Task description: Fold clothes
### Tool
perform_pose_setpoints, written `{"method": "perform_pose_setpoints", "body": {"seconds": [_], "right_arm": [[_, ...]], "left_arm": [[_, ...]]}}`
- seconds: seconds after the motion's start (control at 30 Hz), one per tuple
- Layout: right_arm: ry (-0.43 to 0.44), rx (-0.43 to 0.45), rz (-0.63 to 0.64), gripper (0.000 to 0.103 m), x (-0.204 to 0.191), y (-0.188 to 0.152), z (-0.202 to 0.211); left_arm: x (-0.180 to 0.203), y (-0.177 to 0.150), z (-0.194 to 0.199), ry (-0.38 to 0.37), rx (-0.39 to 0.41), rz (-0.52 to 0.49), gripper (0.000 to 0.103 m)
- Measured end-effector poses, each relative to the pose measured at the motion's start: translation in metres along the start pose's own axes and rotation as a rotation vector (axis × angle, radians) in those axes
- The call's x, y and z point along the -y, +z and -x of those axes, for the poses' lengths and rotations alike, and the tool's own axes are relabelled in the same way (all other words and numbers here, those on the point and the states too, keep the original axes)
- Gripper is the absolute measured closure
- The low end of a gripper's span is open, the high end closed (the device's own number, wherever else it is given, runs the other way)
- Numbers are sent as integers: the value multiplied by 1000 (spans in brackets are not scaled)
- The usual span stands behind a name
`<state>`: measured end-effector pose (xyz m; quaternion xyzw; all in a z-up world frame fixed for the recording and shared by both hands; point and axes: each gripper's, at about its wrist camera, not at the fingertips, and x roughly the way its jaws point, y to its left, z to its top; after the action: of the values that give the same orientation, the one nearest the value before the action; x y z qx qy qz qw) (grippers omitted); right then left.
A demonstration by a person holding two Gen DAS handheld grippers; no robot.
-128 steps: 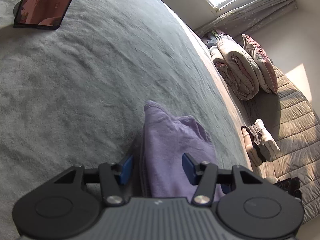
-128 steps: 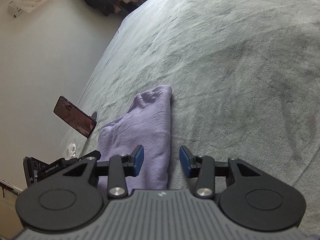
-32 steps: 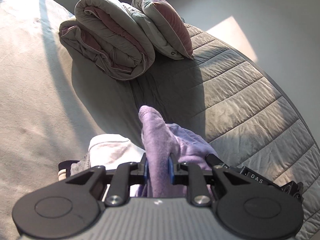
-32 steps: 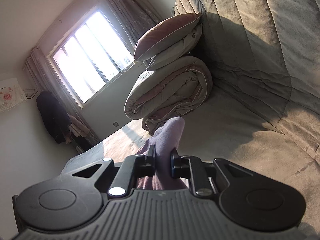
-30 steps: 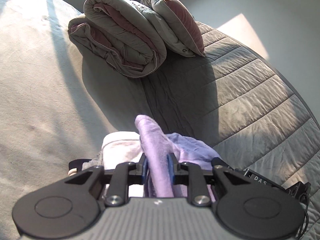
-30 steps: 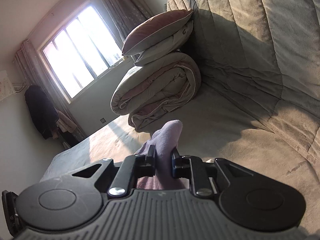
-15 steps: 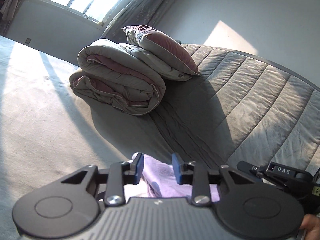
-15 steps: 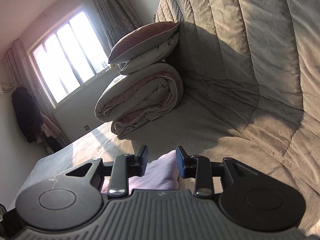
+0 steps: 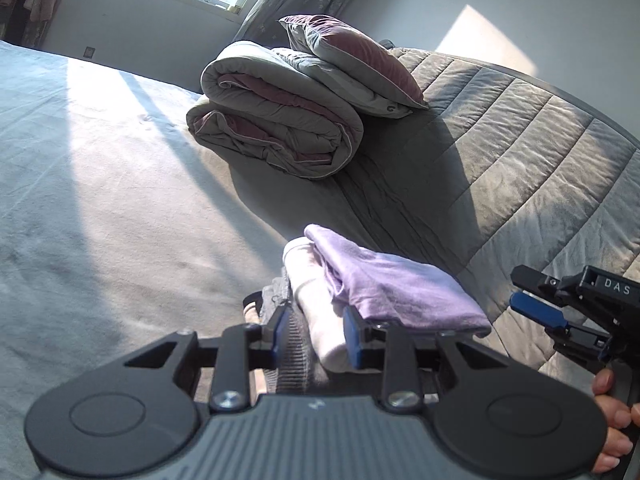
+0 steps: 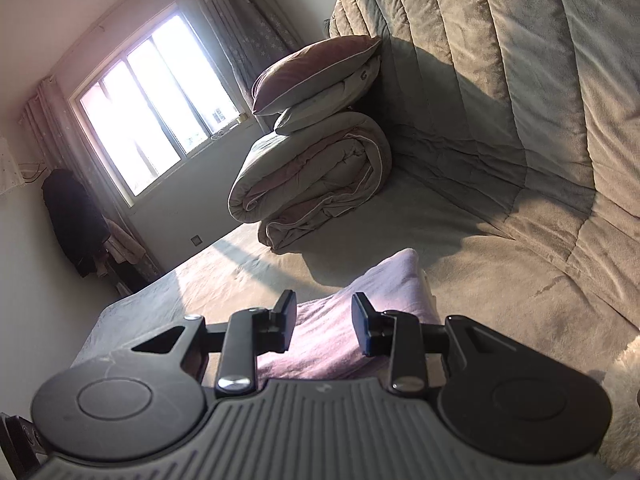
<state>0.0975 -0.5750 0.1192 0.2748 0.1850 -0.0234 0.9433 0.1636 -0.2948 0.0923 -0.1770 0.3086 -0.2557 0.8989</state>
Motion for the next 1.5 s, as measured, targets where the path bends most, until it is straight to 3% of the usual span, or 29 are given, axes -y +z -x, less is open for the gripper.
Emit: {"method": "perform_pose_setpoints", "body": {"seconds": [0.3, 0.43, 0.6, 0.83, 0.93, 1.2, 1.37, 1.5], "right_arm": [[8, -3, 50, 62, -66, -30, 53], [-18, -1, 130, 62, -105, -51, 72], [14, 7, 146, 56, -142, -98, 88], [15, -114, 131, 53, -171, -172, 77], [16, -157, 108, 53, -183, -203, 63], [-6, -231, 172, 49, -209, -264, 30], [-7, -251, 187, 49, -213, -287, 13], [-12, -280, 198, 45, -218, -299, 5]], "left_arm": [[-16, -7, 102, 102, -8, -33, 67], [-30, -16, 141, 135, -16, -46, 58], [-67, -33, 182, 192, -62, -68, 49], [-130, -59, 228, 238, -112, -149, 31], [-159, -72, 238, 270, -129, -172, 23], [-233, -101, 238, 384, -141, -136, 18], [-266, -113, 228, 441, -116, -92, 16], [-276, -115, 216, 453, -145, -92, 14]]}}
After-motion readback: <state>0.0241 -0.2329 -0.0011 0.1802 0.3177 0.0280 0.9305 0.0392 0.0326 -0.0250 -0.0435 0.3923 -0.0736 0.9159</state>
